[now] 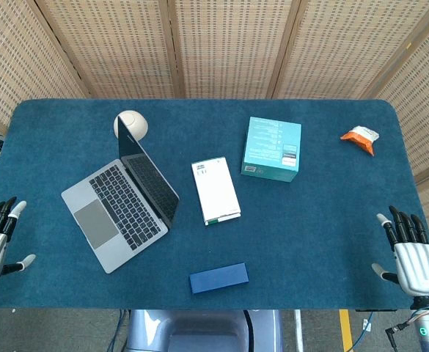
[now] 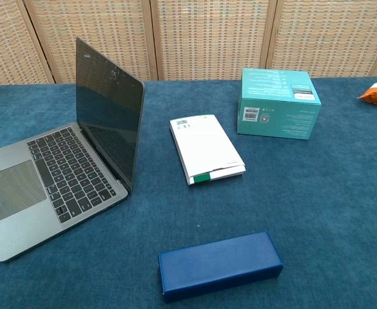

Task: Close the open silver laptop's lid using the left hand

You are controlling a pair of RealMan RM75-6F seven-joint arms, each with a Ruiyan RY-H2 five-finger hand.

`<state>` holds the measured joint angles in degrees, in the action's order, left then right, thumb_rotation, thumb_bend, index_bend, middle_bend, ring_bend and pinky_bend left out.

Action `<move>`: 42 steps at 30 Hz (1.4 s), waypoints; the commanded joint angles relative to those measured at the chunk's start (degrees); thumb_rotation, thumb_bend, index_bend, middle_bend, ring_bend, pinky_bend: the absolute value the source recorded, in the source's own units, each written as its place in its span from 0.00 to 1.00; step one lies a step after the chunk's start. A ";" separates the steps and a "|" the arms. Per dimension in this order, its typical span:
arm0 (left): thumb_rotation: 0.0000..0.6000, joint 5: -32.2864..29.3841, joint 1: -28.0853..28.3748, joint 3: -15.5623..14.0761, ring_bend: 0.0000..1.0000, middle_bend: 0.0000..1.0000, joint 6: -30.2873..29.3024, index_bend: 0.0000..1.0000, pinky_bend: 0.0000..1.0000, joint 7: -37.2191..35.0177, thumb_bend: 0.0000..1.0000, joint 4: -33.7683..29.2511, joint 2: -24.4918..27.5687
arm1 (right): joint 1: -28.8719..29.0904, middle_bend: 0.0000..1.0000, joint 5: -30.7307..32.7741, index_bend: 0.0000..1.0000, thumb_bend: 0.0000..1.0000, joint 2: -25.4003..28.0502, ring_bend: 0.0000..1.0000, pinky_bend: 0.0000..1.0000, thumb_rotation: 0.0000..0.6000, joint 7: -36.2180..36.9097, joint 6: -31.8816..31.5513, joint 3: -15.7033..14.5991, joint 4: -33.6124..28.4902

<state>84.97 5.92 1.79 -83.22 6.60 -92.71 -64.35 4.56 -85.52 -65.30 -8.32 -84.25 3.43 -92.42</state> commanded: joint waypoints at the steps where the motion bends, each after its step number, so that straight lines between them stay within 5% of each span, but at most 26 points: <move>1: 1.00 0.00 0.02 -0.07 0.00 0.00 0.08 0.00 0.00 0.04 0.04 -0.10 -0.01 | -0.08 0.00 0.00 0.10 0.01 -0.01 0.00 0.00 1.00 0.20 -0.12 0.00 0.03; 42: 1.00 1.60 0.31 -0.88 0.00 0.00 0.36 0.00 0.00 0.09 0.14 -1.50 0.75 | -0.21 0.00 -0.75 0.10 0.02 0.10 0.00 0.00 1.00 1.06 -0.43 -0.27 0.21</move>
<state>86.56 6.23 0.91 -82.87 6.69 -94.20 -63.59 4.35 -86.27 -65.19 -7.26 -84.69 3.15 -92.21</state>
